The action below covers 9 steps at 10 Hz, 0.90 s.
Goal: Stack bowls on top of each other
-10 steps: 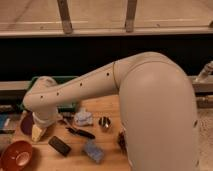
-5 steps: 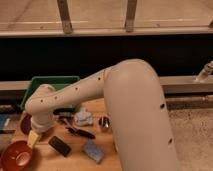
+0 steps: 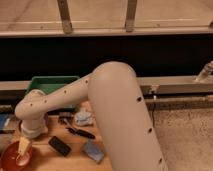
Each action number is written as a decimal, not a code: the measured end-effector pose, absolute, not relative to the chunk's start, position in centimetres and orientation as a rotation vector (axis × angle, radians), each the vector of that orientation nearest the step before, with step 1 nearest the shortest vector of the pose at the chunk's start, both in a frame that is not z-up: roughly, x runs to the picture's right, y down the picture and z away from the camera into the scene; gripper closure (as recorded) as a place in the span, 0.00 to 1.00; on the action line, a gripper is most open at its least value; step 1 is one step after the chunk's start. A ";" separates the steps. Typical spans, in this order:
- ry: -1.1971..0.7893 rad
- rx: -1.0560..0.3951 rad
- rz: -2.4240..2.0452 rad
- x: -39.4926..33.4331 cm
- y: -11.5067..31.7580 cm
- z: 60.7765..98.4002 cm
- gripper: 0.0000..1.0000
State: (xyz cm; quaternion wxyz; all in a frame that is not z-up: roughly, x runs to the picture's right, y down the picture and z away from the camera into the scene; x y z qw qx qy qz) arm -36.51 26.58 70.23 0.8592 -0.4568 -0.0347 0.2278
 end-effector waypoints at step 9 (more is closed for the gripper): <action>-0.062 -0.982 0.453 -37.1 28.1 70.6 0.20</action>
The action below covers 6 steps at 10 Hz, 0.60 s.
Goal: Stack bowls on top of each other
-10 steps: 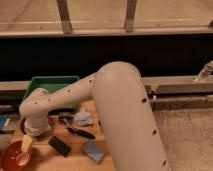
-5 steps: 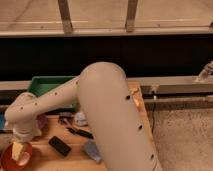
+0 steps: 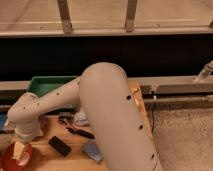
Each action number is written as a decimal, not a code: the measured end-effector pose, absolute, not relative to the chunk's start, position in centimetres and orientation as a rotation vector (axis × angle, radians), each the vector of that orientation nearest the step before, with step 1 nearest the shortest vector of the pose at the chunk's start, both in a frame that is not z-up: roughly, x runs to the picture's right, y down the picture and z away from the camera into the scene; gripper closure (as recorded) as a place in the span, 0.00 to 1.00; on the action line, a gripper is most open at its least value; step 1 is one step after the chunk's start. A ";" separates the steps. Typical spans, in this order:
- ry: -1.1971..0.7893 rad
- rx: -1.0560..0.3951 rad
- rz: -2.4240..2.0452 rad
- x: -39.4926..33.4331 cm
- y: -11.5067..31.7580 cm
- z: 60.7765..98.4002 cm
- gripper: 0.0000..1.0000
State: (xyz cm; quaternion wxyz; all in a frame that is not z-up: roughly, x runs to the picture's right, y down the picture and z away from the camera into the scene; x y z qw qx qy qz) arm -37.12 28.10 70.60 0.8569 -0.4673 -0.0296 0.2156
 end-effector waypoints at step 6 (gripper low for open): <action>-0.030 -0.987 0.459 -36.7 29.2 71.1 0.34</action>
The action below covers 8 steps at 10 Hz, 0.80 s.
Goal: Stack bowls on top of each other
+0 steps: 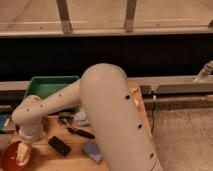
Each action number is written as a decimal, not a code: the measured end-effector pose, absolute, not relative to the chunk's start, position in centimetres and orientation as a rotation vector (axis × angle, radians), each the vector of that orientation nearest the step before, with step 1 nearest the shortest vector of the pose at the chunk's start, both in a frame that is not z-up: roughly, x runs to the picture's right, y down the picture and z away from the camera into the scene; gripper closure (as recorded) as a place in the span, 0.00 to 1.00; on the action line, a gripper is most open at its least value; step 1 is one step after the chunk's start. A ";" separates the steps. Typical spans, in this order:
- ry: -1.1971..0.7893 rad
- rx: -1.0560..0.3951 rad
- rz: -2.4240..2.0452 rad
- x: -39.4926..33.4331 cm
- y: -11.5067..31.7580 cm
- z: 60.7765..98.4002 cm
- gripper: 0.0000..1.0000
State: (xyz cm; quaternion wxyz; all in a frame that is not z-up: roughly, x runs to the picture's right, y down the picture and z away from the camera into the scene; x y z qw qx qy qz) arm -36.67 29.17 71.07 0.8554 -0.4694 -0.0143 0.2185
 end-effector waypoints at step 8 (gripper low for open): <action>-0.031 -0.982 0.428 -38.3 29.7 71.6 1.00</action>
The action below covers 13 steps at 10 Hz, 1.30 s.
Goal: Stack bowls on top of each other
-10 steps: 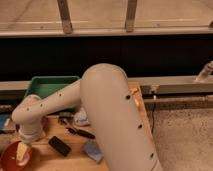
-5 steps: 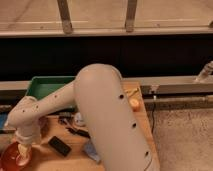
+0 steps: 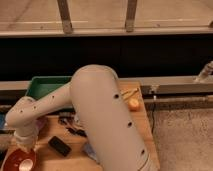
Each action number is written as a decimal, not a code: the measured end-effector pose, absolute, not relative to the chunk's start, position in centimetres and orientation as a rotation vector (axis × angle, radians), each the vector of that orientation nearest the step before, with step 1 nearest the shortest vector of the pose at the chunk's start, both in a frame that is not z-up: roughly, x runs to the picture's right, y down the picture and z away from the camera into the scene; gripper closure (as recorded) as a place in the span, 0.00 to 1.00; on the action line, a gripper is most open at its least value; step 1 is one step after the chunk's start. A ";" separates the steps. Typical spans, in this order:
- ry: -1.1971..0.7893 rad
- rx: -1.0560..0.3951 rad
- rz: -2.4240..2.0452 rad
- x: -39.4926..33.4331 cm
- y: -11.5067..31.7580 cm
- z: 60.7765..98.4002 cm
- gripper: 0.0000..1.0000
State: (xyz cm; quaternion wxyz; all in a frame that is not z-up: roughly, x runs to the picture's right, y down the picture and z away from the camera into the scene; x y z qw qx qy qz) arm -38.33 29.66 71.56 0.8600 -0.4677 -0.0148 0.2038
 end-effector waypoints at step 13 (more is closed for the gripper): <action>-0.115 -0.840 0.464 -34.6 20.9 65.5 1.00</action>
